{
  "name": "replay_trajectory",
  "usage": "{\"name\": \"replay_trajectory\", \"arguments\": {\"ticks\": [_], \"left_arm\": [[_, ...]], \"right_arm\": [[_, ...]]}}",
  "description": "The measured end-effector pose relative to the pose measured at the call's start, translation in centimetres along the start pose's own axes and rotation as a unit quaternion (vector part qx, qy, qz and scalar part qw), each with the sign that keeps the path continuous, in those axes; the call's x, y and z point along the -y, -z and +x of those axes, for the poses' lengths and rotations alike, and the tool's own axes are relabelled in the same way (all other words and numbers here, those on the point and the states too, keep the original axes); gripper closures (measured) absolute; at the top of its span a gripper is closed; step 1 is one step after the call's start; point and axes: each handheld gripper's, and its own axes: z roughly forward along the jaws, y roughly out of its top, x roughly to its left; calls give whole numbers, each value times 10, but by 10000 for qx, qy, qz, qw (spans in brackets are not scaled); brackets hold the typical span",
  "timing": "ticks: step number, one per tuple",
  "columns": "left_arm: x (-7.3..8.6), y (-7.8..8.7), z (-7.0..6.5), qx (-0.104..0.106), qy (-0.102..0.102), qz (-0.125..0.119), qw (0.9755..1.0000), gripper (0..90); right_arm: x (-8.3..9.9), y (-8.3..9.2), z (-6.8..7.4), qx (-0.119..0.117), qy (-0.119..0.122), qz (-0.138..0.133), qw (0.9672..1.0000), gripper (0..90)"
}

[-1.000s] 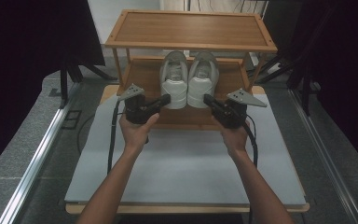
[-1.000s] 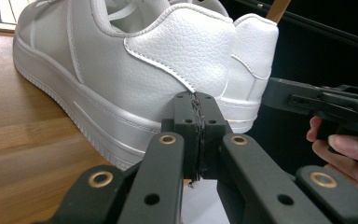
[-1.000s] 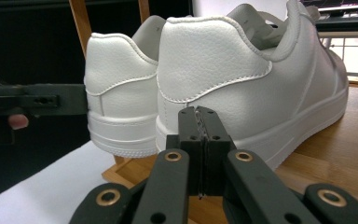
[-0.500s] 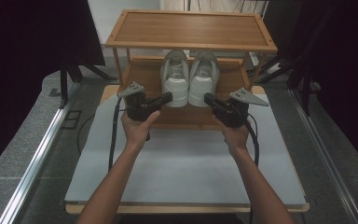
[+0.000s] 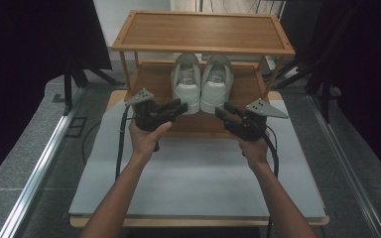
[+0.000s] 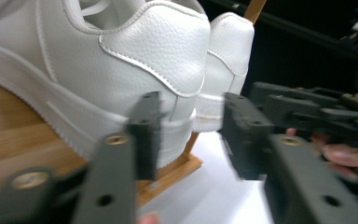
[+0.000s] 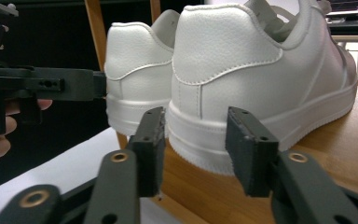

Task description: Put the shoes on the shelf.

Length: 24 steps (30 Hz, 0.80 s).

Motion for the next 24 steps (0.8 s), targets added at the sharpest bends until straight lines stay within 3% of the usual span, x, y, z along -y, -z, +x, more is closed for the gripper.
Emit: {"name": "replay_trajectory", "arguments": {"ticks": [8, 10, 14, 20, 24], "left_arm": [[16, 32, -17, 40, -57, -106, 9999, 445], [23, 41, -20, 19, -34, -193, 9998, 444], [37, 52, -23, -43, -79, -123, 9999, 432], [58, 66, -19, -182, -61, -11, 9998, 426], [77, 74, -15, -291, -17, 160, 9994, 419]], "right_arm": [[17, 36, 0, -29, -206, -310, 9993, 507], [20, 40, 0, -27, -218, -345, 9992, 500], [36, 55, -4, -80, -313, -373, 9988, 489], [67, 75, -14, -33, -392, -273, 9989, 487], [93, 88, -22, 36, -589, -109, 9982, 485]]}}
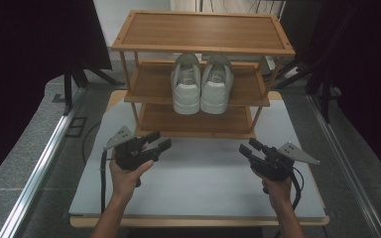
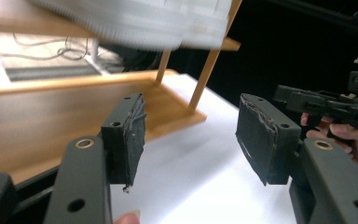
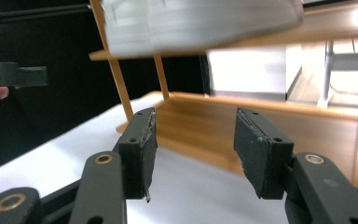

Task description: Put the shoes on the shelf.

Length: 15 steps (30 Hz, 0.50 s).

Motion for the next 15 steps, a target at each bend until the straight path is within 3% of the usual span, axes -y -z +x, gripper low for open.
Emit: {"name": "replay_trajectory", "arguments": {"ticks": [4, 5, 7, 9, 15], "left_arm": [[20, 4, 7, -118, 128, 174, 9997, 414], [25, 5, 9, -129, 183, 190, 9996, 414], [30, 7, 12, -119, 312, 174, 9993, 415], [32, 5, 15, -75, 383, 278, 9989, 416], [32, 7, 18, -31, 430, 272, 9987, 409]], "right_arm": [[22, 7, -9, 61, -192, 118, 9997, 485], [28, 7, -12, 67, -236, 299, 9992, 482], [30, 7, -13, 89, -208, 296, 9993, 481], [33, 10, -14, 86, -233, 293, 9993, 478], [39, 13, -17, 94, -372, 289, 9988, 469]]}}
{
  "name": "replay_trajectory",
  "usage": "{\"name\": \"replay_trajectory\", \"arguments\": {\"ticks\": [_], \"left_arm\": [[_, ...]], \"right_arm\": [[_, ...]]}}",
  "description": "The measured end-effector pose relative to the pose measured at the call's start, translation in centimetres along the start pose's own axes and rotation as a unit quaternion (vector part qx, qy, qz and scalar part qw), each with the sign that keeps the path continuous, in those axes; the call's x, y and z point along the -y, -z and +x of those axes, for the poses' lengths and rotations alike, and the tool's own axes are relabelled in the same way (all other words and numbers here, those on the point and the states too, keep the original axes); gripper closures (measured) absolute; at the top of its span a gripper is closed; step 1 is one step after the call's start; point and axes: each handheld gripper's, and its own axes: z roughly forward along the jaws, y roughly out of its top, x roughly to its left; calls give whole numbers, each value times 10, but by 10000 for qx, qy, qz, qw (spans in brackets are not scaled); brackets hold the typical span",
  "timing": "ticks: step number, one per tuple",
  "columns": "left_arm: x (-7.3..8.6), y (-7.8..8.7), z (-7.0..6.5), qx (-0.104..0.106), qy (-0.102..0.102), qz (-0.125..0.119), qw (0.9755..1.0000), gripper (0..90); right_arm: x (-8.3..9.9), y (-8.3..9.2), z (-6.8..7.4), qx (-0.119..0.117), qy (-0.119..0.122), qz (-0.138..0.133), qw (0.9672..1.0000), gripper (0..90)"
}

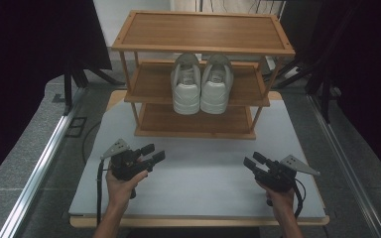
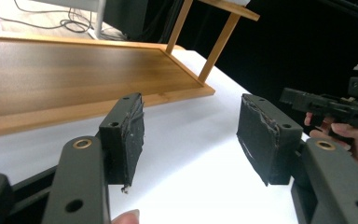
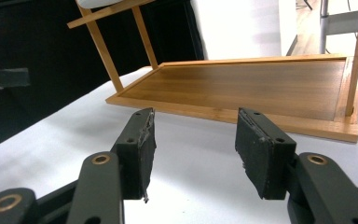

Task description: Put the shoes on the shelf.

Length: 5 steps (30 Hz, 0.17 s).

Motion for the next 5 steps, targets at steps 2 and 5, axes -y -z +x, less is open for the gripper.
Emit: {"name": "replay_trajectory", "arguments": {"ticks": [2, 5], "left_arm": [[2, 1, 2, -13, 57, 21, 10000, 403], [4, 6, 5, -128, 47, 10, 9999, 398]], "right_arm": [[-1, 2, 0, 35, 100, -47, 9999, 457], [-2, 8, -5, 194, 100, -94, 9997, 427]]}}
